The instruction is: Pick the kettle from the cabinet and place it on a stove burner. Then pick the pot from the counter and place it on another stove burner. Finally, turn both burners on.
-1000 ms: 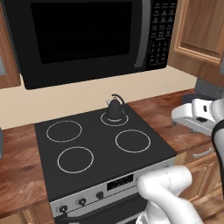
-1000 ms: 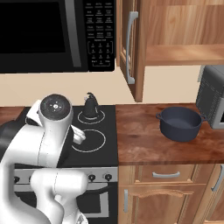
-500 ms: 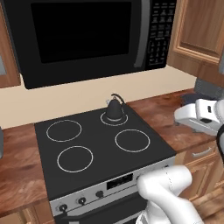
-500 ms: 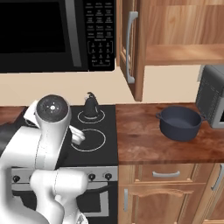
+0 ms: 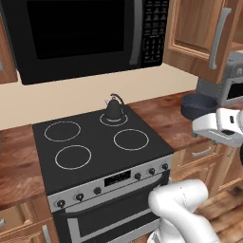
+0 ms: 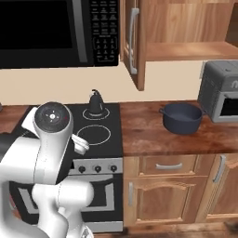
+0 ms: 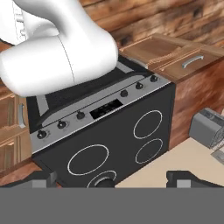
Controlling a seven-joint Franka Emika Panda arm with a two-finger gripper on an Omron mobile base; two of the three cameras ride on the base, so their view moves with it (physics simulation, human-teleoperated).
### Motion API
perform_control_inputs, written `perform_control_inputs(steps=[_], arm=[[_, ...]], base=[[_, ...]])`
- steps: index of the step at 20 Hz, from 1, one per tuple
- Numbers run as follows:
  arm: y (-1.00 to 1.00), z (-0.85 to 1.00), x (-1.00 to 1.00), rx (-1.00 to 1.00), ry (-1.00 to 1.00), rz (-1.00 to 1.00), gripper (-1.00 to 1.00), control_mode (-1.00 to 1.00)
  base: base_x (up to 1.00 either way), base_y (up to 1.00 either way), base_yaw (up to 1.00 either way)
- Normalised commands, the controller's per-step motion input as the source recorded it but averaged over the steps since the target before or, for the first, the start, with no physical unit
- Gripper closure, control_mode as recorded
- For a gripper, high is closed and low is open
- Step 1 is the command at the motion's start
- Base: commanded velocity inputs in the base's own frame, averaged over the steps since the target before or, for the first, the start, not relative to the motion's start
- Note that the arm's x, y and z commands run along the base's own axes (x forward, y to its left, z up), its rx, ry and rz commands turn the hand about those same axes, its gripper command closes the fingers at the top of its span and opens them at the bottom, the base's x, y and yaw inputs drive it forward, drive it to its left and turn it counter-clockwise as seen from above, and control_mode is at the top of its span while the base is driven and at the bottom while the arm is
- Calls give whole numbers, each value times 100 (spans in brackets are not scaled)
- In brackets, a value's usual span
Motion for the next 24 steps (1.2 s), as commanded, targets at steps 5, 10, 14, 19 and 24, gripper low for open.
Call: perform_control_inputs(steps=[5, 10, 14, 19, 24], arm=[[0, 0, 0, 0, 0, 0, -100, 100], [0, 0, 0, 0, 0, 0, -100, 100], [0, 0, 0, 0, 0, 0, -100, 100], [0, 0, 0, 0, 0, 0, -100, 100], [0, 0, 0, 0, 0, 0, -100, 100]], base=[[-23, -30, -6], [-9, -42, -5], [-6, -46, -4], [-8, -50, -2], [-3, -53, -1]])
